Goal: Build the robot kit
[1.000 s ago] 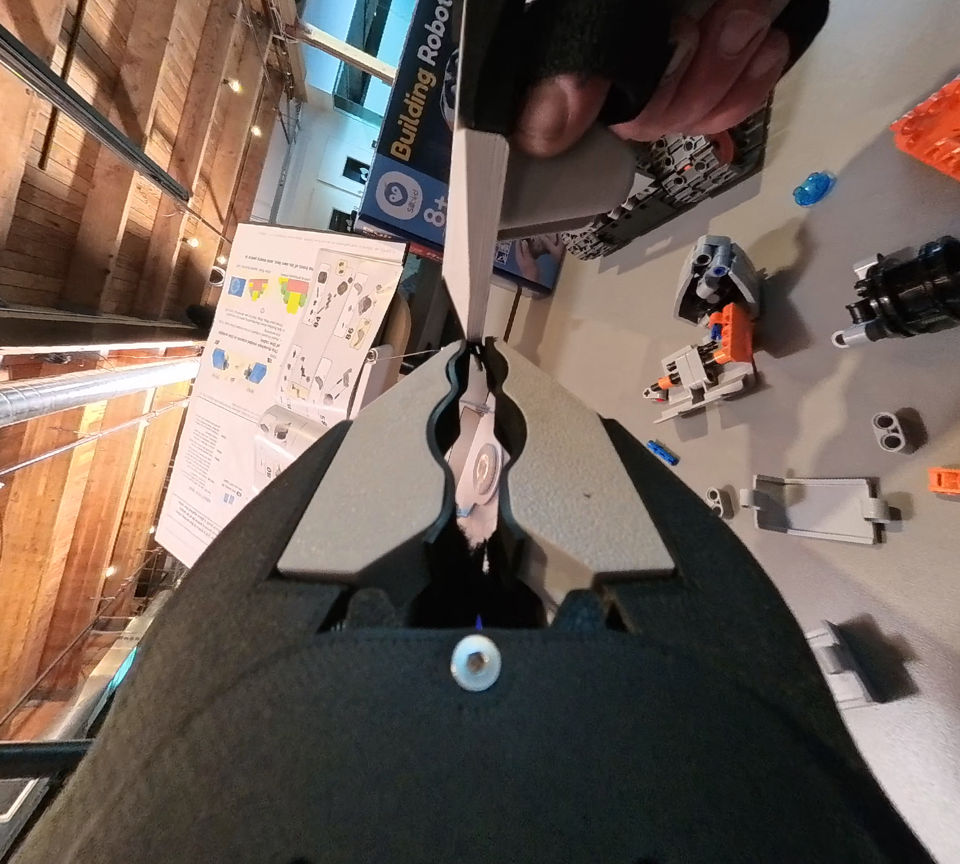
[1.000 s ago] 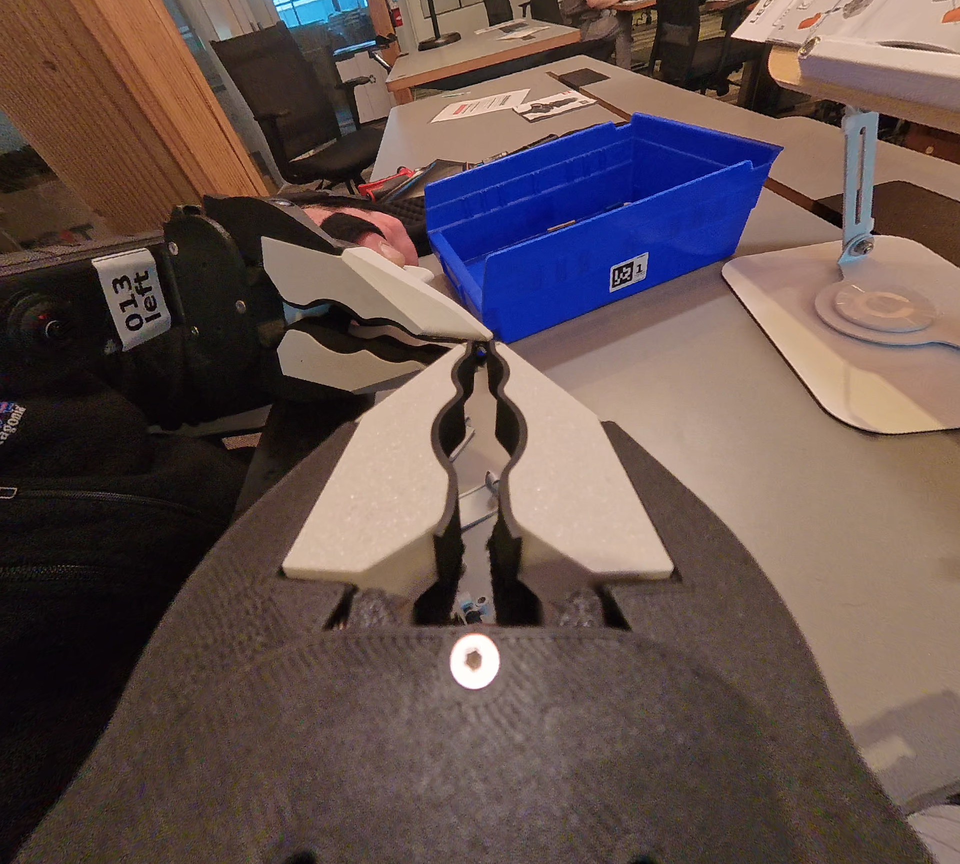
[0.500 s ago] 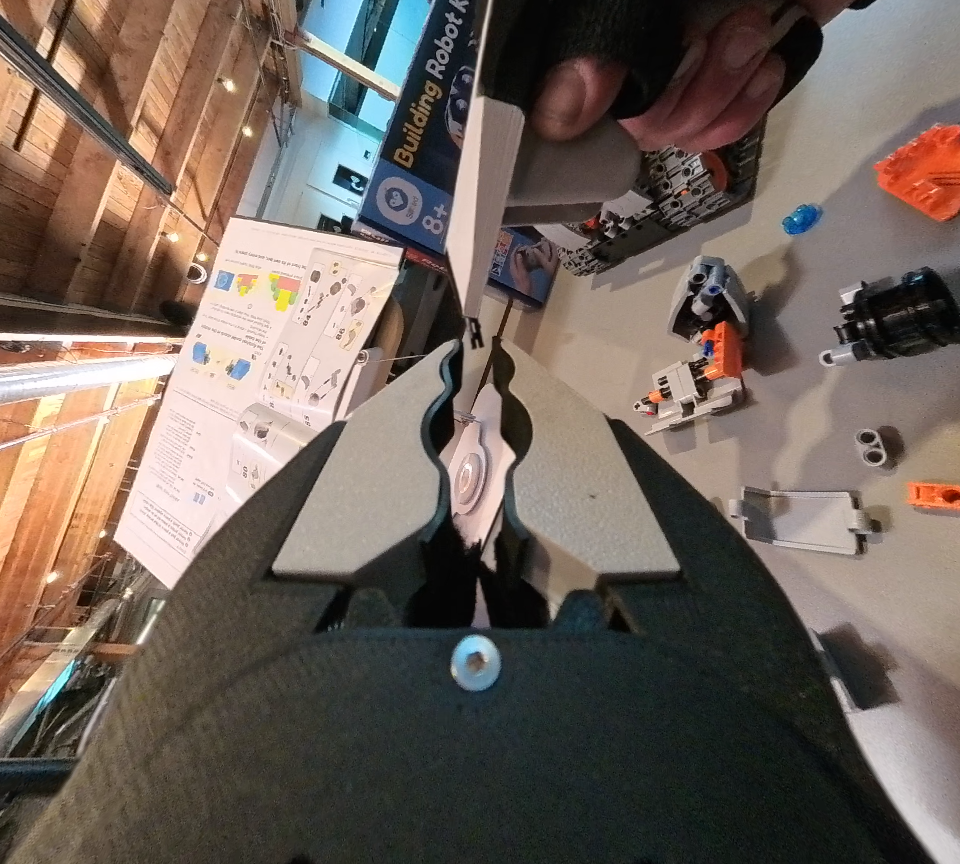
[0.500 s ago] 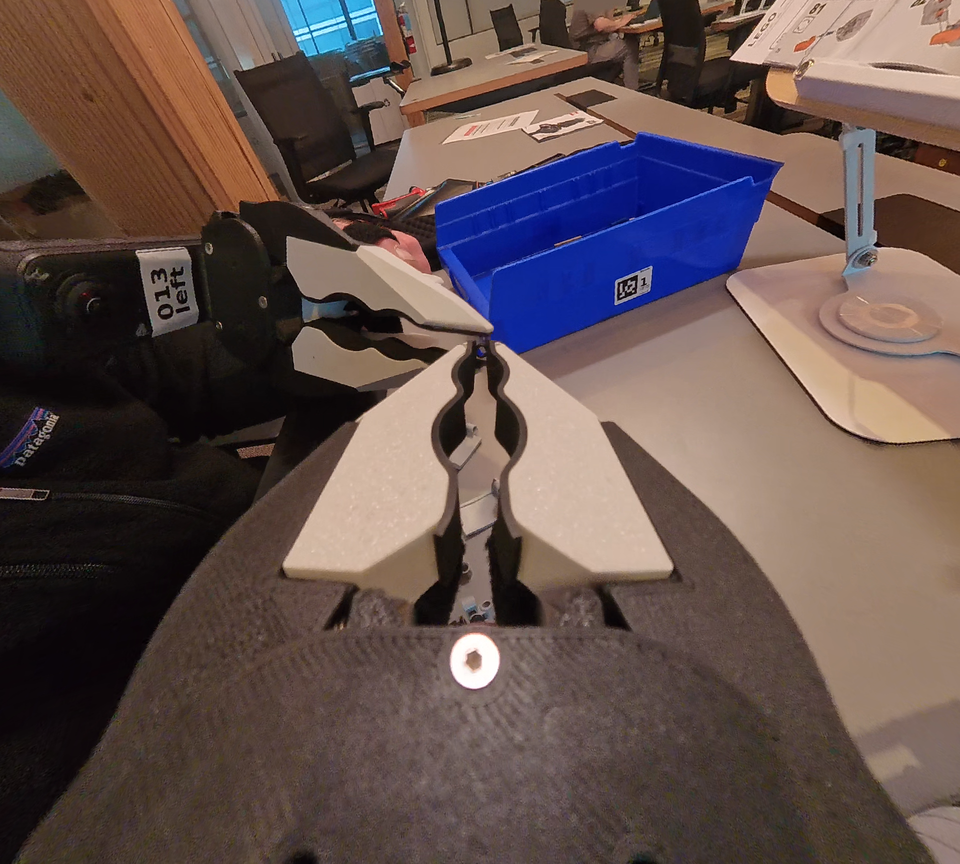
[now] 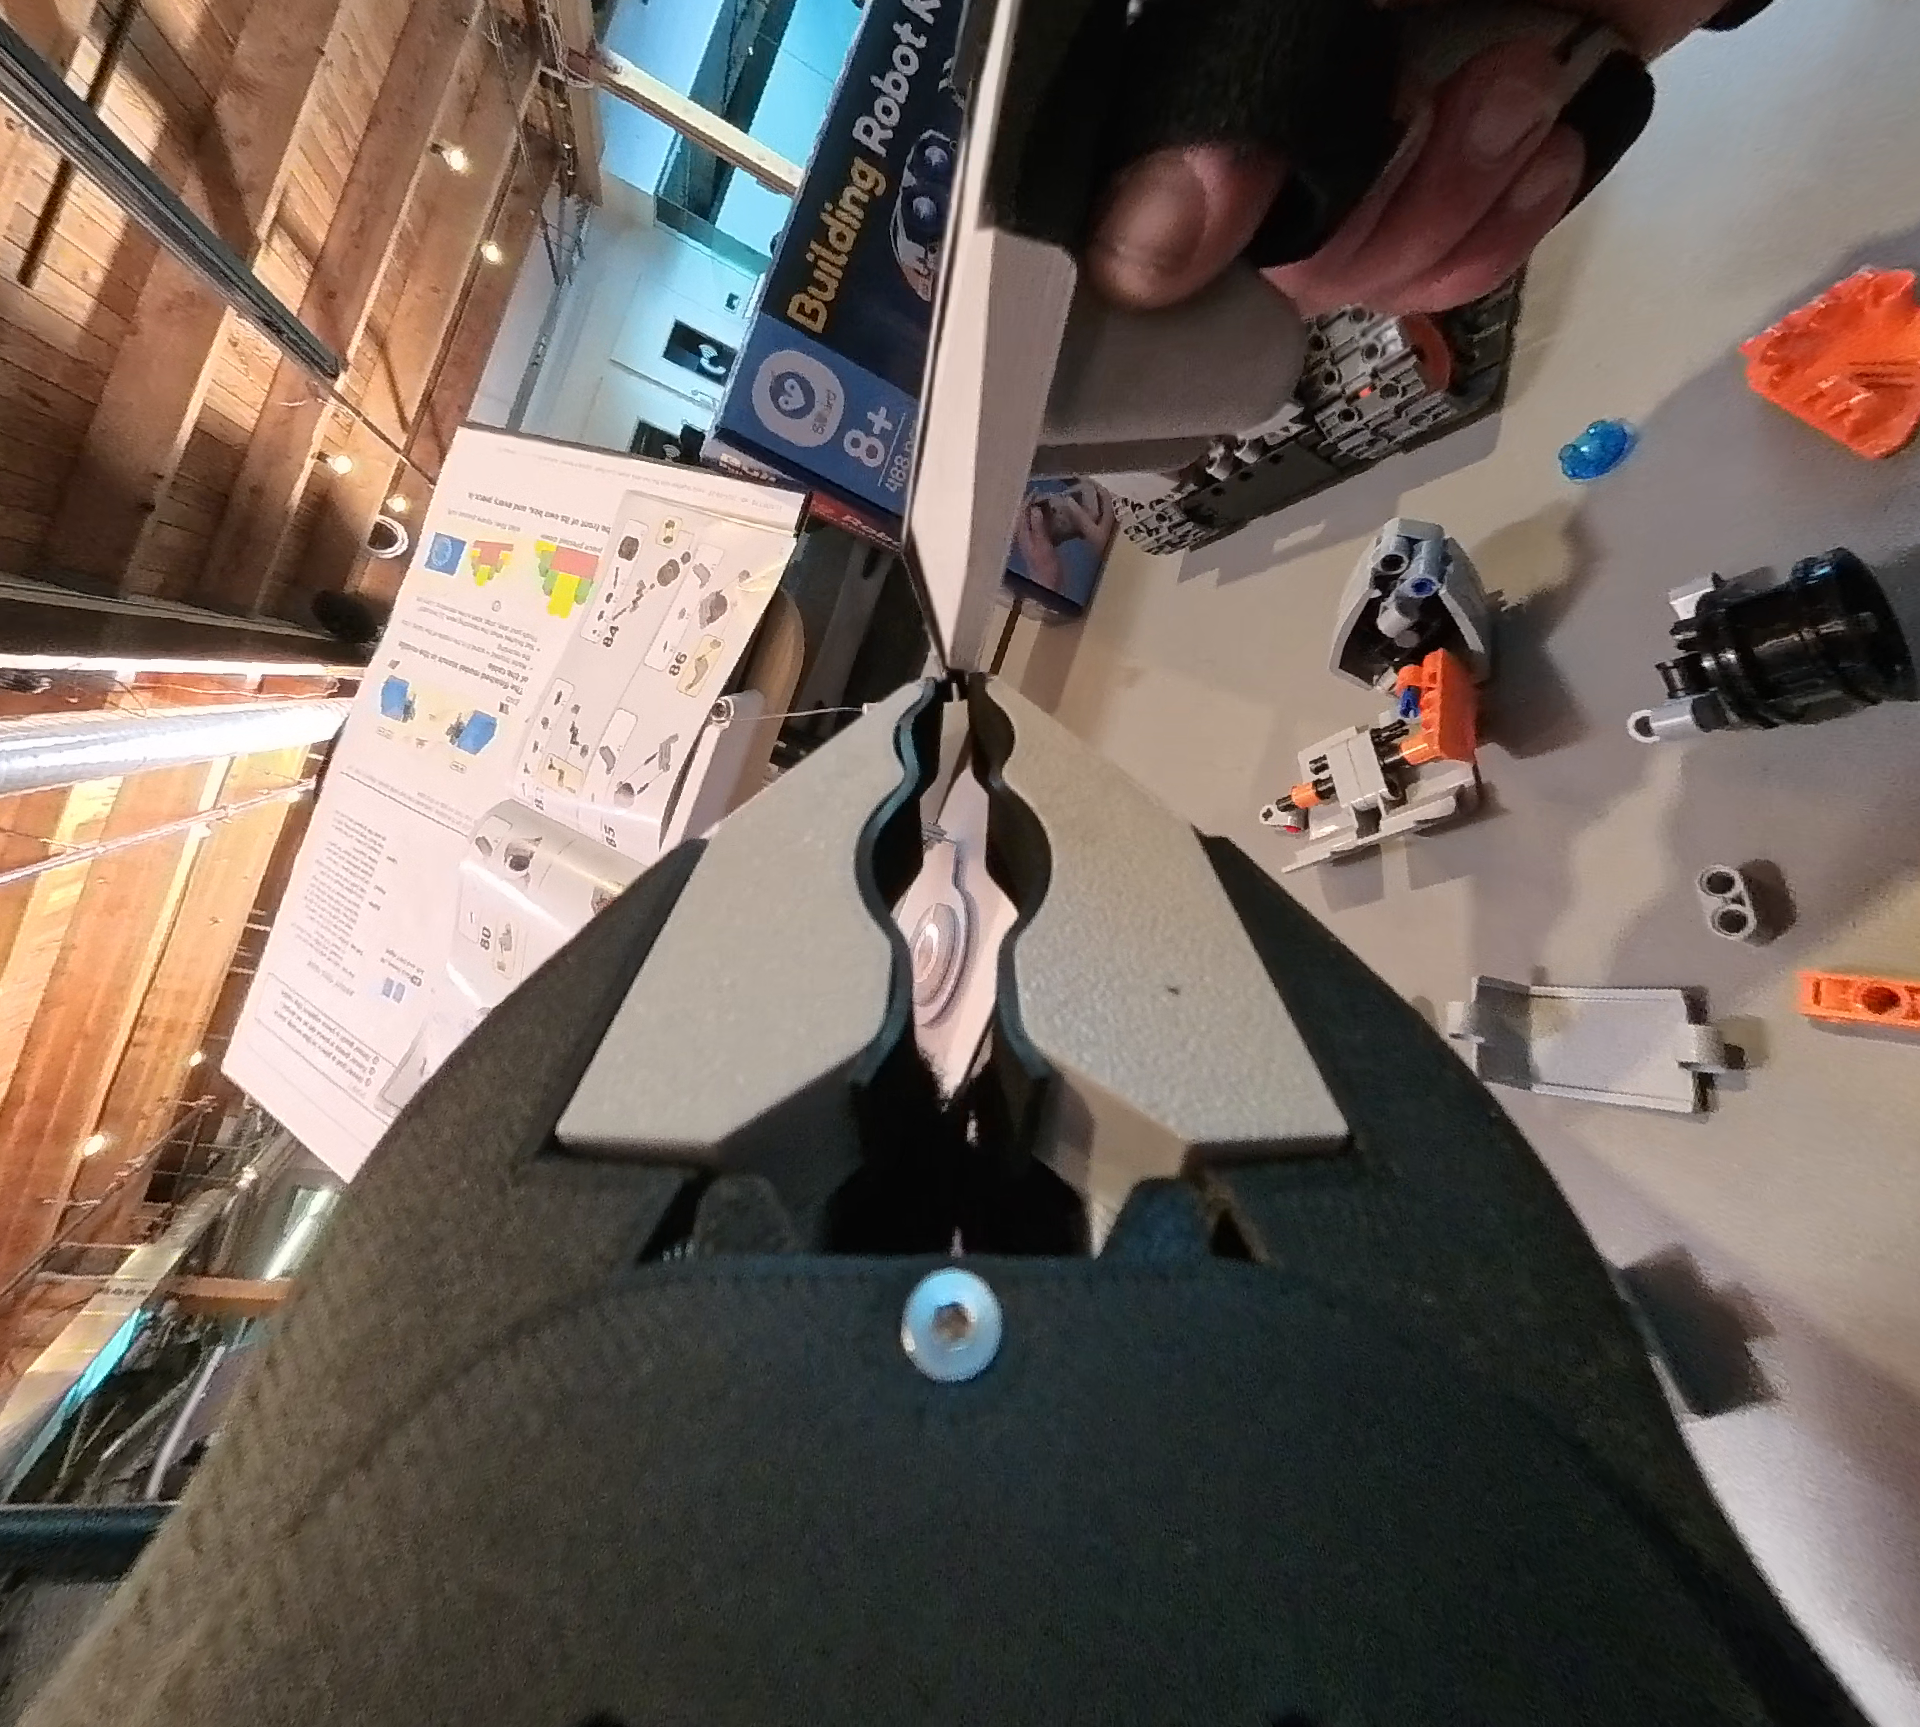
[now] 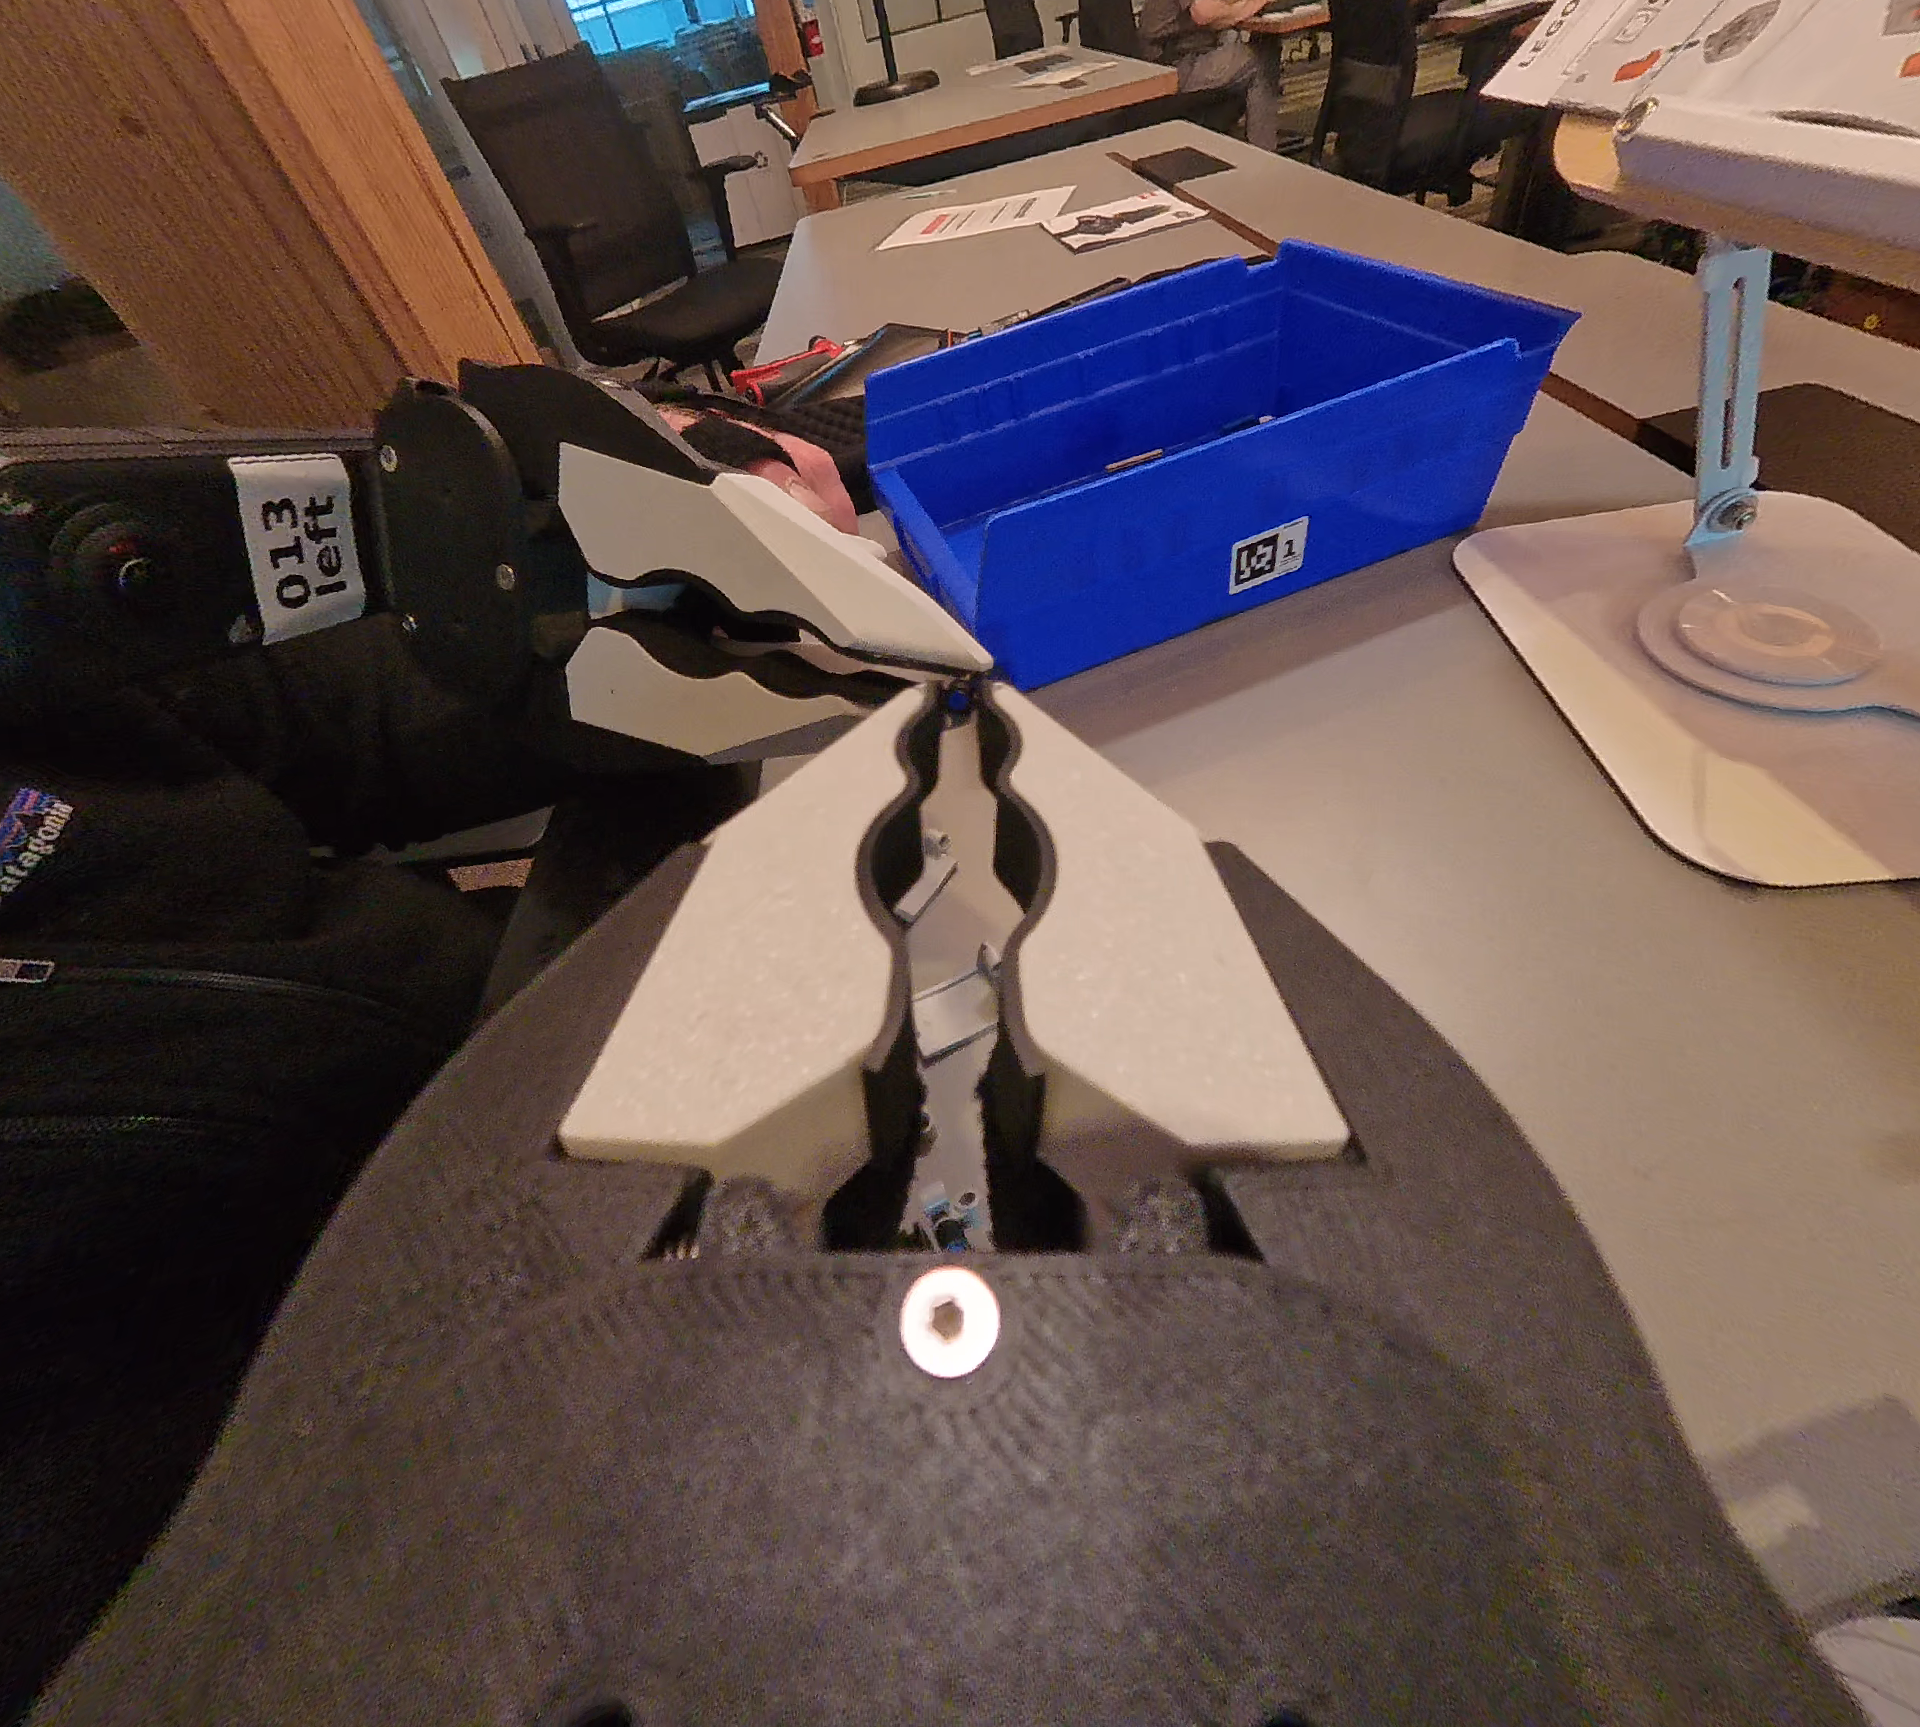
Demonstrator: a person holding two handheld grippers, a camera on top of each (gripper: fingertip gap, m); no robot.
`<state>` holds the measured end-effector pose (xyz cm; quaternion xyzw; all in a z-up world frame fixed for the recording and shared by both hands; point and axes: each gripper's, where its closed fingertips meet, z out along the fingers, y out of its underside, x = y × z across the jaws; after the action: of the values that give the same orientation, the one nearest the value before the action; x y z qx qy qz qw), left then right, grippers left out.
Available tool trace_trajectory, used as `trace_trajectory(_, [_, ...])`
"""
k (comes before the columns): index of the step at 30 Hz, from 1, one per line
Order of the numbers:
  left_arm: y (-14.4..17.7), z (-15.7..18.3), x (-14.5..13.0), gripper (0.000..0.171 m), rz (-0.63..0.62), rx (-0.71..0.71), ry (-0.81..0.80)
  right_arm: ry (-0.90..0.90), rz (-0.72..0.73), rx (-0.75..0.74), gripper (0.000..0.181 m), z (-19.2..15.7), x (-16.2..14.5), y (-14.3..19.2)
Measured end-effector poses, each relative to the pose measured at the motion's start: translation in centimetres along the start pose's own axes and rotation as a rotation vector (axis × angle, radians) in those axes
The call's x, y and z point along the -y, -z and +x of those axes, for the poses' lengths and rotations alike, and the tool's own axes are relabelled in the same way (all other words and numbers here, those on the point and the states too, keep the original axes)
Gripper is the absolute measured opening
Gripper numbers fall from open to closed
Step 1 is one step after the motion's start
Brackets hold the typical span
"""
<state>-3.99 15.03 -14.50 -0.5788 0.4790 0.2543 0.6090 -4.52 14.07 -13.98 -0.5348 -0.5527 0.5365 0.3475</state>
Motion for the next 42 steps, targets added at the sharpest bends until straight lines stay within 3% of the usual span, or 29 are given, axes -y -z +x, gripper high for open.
trace_trajectory(4, [0.0, 0.1, 0.0, 0.002, -0.007, -0.003, -0.006, 0.013, -0.001, -0.004, 0.002, 0.0, -0.1, 0.0])
trace_trajectory(7, [0.7, 0.6, -0.6, 0.008, -0.026, -0.089, 0.051, 0.033, -0.022, -0.008, 0.002, -0.2, -0.3, -0.1])
trace_trajectory(12, [3.8, 2.9, -6.0, 0.021, -0.265, -0.323, 0.309, 0.028, -0.042, 0.003, 0.002, -0.1, -0.8, 0.0])
trace_trajectory(16, [6.3, 7.1, -11.0, 0.024, -0.483, -0.488, 0.486, 0.025, -0.076, 0.027, 0.002, -0.4, -1.9, -0.5])
trace_trajectory(18, [6.9, 8.8, -12.2, 0.025, -0.524, -0.532, 0.570, 0.031, -0.095, 0.037, 0.002, -0.7, -2.5, -0.9])
trace_trajectory(24, [6.9, 11.6, -13.1, 0.025, -0.560, -0.622, 0.743, 0.035, -0.135, 0.055, 0.002, -1.2, -3.7, -1.8])
trace_trajectory(28, [6.4, 12.2, -12.8, 0.015, -0.533, -0.655, 0.831, 0.026, -0.140, 0.060, 0.002, -1.0, -4.0, -1.9])
trace_trajectory(32, [6.2, 12.1, -12.6, 0.006, -0.503, -0.667, 0.850, 0.023, -0.141, 0.066, 0.002, -1.0, -4.1, -1.9])
trace_trajectory(42, [5.1, 10.1, -11.4, 0.005, -0.390, -0.580, 0.795, 0.026, -0.114, 0.053, 0.002, -0.5, -3.4, -1.3])
